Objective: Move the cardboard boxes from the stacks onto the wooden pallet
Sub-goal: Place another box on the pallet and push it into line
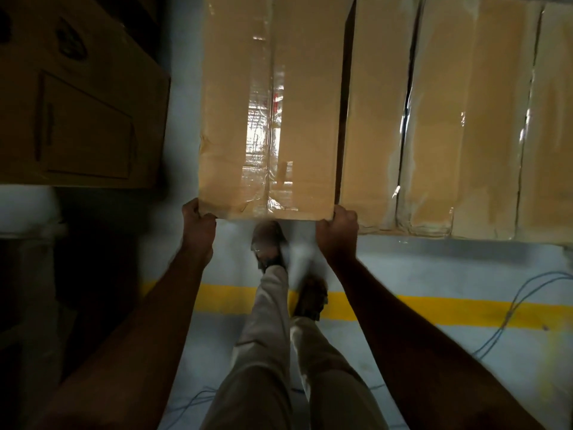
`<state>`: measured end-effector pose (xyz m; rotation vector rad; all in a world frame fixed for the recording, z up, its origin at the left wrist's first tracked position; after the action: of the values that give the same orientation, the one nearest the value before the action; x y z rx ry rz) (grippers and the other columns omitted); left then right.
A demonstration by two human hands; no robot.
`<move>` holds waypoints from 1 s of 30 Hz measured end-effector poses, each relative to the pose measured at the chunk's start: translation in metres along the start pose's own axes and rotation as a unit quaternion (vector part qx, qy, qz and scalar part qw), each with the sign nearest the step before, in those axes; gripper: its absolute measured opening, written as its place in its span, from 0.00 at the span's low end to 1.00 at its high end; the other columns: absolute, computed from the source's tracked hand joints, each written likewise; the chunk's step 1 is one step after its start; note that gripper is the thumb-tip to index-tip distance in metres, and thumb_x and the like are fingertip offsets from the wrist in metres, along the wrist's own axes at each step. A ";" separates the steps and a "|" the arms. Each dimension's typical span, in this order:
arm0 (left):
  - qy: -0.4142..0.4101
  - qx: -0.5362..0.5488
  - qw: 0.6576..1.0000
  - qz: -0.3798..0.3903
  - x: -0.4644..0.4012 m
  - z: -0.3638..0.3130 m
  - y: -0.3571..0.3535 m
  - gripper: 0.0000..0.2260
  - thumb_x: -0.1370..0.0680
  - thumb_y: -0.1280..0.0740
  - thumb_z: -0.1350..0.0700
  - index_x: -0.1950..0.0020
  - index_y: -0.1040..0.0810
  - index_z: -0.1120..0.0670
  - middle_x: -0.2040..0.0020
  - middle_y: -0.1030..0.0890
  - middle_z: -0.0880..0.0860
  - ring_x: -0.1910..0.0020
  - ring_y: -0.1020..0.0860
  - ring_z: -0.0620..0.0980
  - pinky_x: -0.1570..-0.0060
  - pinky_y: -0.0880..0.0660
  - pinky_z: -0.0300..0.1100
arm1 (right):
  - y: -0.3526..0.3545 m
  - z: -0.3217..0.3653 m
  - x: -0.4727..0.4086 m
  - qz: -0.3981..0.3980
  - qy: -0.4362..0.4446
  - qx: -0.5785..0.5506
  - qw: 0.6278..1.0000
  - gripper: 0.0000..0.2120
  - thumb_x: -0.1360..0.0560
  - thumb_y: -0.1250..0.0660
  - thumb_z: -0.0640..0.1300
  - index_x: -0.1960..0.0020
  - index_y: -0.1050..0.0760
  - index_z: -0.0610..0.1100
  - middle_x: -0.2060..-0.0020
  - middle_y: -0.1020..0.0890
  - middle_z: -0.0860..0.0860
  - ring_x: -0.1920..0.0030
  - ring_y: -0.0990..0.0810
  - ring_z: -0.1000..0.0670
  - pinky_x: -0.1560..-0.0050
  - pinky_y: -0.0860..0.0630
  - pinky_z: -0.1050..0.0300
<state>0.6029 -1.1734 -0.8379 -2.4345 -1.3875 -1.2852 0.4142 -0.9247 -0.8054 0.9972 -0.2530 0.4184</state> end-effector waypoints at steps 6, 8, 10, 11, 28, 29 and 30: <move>-0.007 -0.042 0.999 0.009 0.003 0.010 -0.009 0.13 0.22 0.39 0.69 0.41 0.26 0.56 0.46 0.22 0.57 0.48 0.25 0.54 0.57 0.27 0.37 | -0.004 -0.001 0.006 0.017 0.073 0.038 0.996 0.24 0.29 0.49 0.42 0.45 0.23 0.29 0.56 0.23 0.33 0.55 0.23 0.35 0.54 0.25 0.47; -0.010 -0.047 0.999 0.004 0.004 0.016 -0.012 0.19 0.23 0.34 0.67 0.32 0.31 0.58 0.38 0.24 0.56 0.41 0.25 0.52 0.49 0.23 0.40 | -0.001 -0.005 0.008 0.003 0.082 0.038 0.996 0.21 0.29 0.45 0.37 0.42 0.23 0.29 0.55 0.22 0.33 0.56 0.22 0.35 0.55 0.23 0.48; -0.002 -0.058 0.998 -0.019 0.004 0.019 -0.016 0.24 0.25 0.32 0.67 0.30 0.32 0.56 0.37 0.24 0.55 0.39 0.24 0.54 0.44 0.23 0.46 | 0.005 -0.013 0.010 -0.023 0.089 0.033 0.995 0.18 0.29 0.42 0.32 0.43 0.22 0.30 0.58 0.22 0.34 0.59 0.22 0.36 0.58 0.23 0.48; 0.003 -0.066 0.997 -0.034 0.004 0.020 -0.018 0.26 0.27 0.33 0.67 0.30 0.32 0.56 0.37 0.24 0.55 0.39 0.24 0.55 0.44 0.23 0.46 | 0.007 -0.017 0.011 -0.033 0.096 0.033 0.994 0.17 0.29 0.41 0.30 0.43 0.21 0.30 0.58 0.22 0.35 0.59 0.22 0.37 0.59 0.23 0.49; -0.279 -0.563 0.775 0.065 0.086 -0.005 -0.161 0.37 0.21 0.36 0.53 0.17 0.54 0.50 0.19 0.57 0.65 0.21 0.56 0.67 0.24 0.56 0.61 | 0.020 -0.065 -0.004 -0.021 0.247 0.343 0.906 0.34 0.29 0.26 0.38 0.26 0.34 0.46 0.26 0.33 0.37 0.27 0.34 0.36 0.33 0.36 0.34; -0.302 -0.579 0.753 0.085 0.088 -0.005 -0.171 0.37 0.20 0.36 0.52 0.18 0.56 0.49 0.19 0.59 0.65 0.21 0.58 0.67 0.24 0.58 0.61 | 0.020 -0.067 -0.007 -0.026 0.250 0.354 0.901 0.36 0.28 0.26 0.39 0.25 0.37 0.47 0.25 0.35 0.38 0.26 0.35 0.37 0.32 0.37 0.34; -0.323 -0.592 0.731 0.102 0.088 -0.005 -0.180 0.38 0.20 0.35 0.51 0.18 0.57 0.48 0.19 0.60 0.65 0.21 0.59 0.67 0.24 0.59 0.61 | 0.018 -0.069 -0.009 -0.028 0.257 0.364 0.895 0.38 0.28 0.26 0.41 0.23 0.39 0.47 0.24 0.36 0.38 0.25 0.37 0.37 0.31 0.38 0.33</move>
<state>0.4892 -1.0082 -0.8336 -3.9897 -0.0584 -1.6101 0.3989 -0.8591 -0.8313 1.5724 0.4506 0.7320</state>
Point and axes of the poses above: each hand's wrist, its own x-axis away from the middle knuckle, its own y-axis out of the back of the hand, z = x × y, the point moved 7 cm from there along -x, towards the middle knuckle
